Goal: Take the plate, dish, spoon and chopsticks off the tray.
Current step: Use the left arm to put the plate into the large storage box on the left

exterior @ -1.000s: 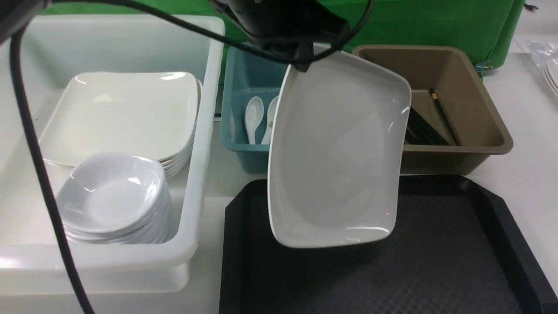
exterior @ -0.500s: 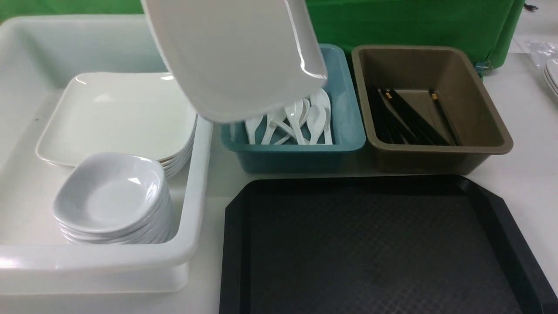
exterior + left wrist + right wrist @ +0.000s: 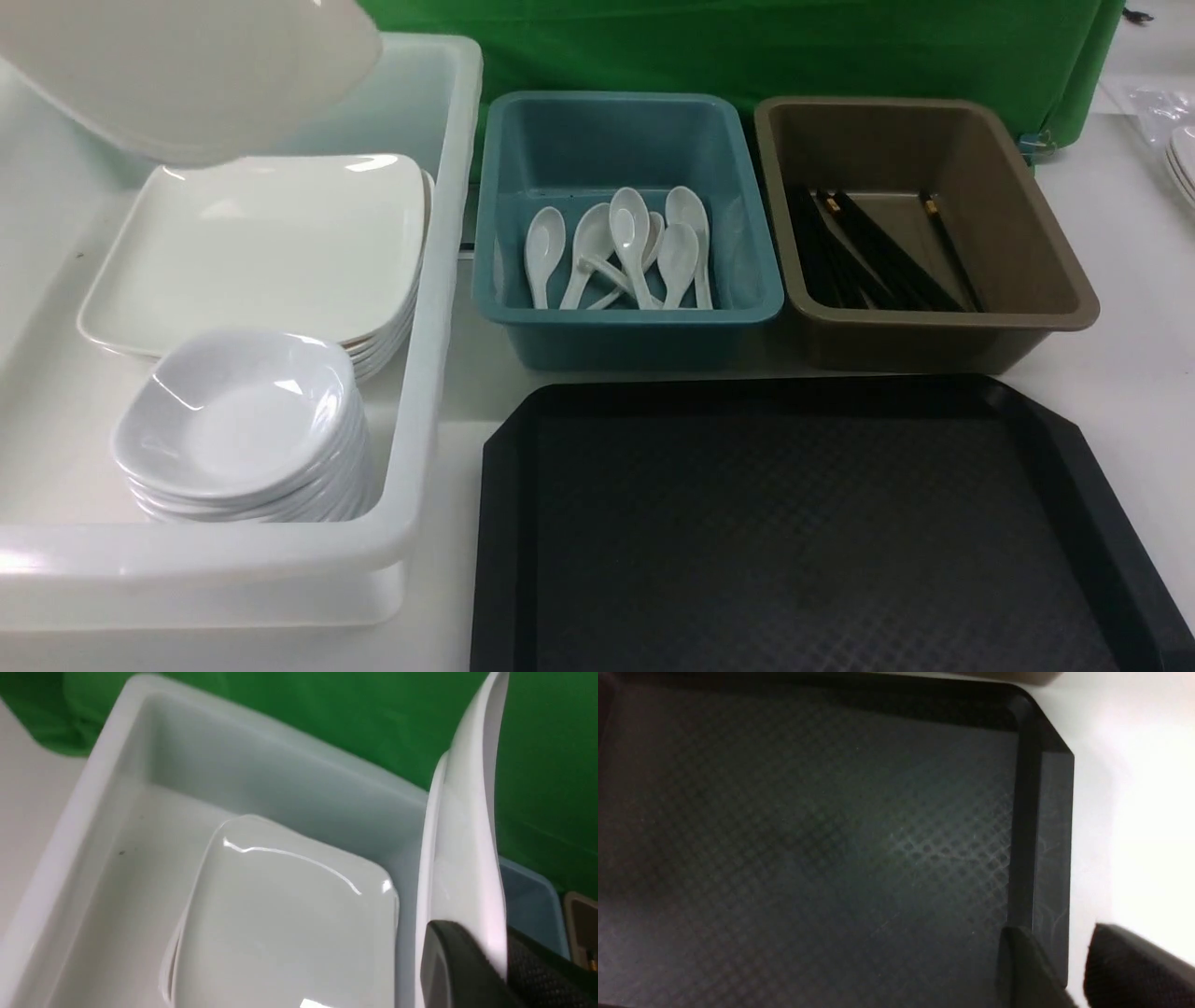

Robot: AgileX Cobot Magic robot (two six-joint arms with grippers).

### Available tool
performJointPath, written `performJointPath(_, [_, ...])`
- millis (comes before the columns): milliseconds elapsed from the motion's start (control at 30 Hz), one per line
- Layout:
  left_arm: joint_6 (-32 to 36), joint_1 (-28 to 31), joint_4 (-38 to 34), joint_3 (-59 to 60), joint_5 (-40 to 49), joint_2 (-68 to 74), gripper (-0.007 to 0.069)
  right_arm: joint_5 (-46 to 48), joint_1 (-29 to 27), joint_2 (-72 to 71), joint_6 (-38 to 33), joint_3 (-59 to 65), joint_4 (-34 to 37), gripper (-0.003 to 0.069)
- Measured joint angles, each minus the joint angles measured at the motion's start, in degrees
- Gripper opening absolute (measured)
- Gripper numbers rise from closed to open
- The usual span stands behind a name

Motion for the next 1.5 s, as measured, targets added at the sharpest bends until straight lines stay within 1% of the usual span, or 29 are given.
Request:
performJointPath(100, [0.95,0.28,-2.32,8.32,-6.18,0.09,0.0029,-0.02,0.0,0.0,0.0,0.0,0.0,0.0237])
performJointPath(133, [1.01,0.28,-2.91,8.81,-6.65,0.09,0.0029,-0.02,0.0,0.0,0.0,0.0,0.0,0.0237])
performJointPath(200, [2.95,0.28,-7.22,15.11,-12.95,0.28,0.0029,-0.07,0.0,0.0,0.0,0.0,0.0,0.0237])
performJointPath(300, [4.31,0.28,-10.13,20.92,-18.79,0.4,0.0029,-0.07,0.0,0.0,0.0,0.0,0.0,0.0237])
performJointPath(400, [5.39,0.28,-10.47,27.01,-24.51,0.47,0.0029,-0.18,0.0,0.0,0.0,0.0,0.0,0.0237])
performJointPath(533, [9.09,0.34,-12.23,33.13,-28.18,1.05,0.0032,-0.73,0.0,0.0,0.0,0.0,0.05,0.0238])
performJointPath(567, [9.62,0.34,-12.49,33.37,-28.27,1.06,0.0032,-0.73,0.0,0.0,0.0,0.0,0.05,0.0238])
performJointPath(633, [12.16,0.34,-15.27,35.66,-29.19,1.12,0.0032,-1.08,0.0,0.0,0.0,0.0,0.15,0.0238])
performJointPath(733, [13.39,0.34,-16.66,36.81,-30.21,1.12,0.0032,-1.15,0.0,0.0,0.06,0.0,0.15,0.0238])
performJointPath(900, [14.34,0.34,-16.87,37.75,-31.72,1.24,0.0031,-1.15,0.0,0.0,0.13,0.0,0.17,0.0238])
performJointPath(1033, [16.54,0.34,-16.92,37.78,-30.27,3.34,0.0024,-1.15,0.0,0.0,0.18,0.0,0.34,0.0238])
performJointPath(1167, [17.02,0.24,-16.56,37.8,-28.62,5.95,0.0022,-1.22,0.0,0.0,0.19,0.0,0.96,0.0238])
performJointPath(1233, [17.18,-0.05,-16.15,37.8,-28.61,6.58,0.0022,-1.22,0.0,0.0,0.19,0.0,1.05,0.0238])
performJointPath(1333, [17.09,-2.05,-13.67,37.8,-29.17,7.69,0.0034,-1.4,0.0,0.0,0.19,0.0,1.23,0.0238])
performJointPath(1500, [13.88,-4.91,-7.51,37.8,-31.07,7.79,0.0085,-1.55,0.0,0.0,0.19,0.0,1.87,0.0238])
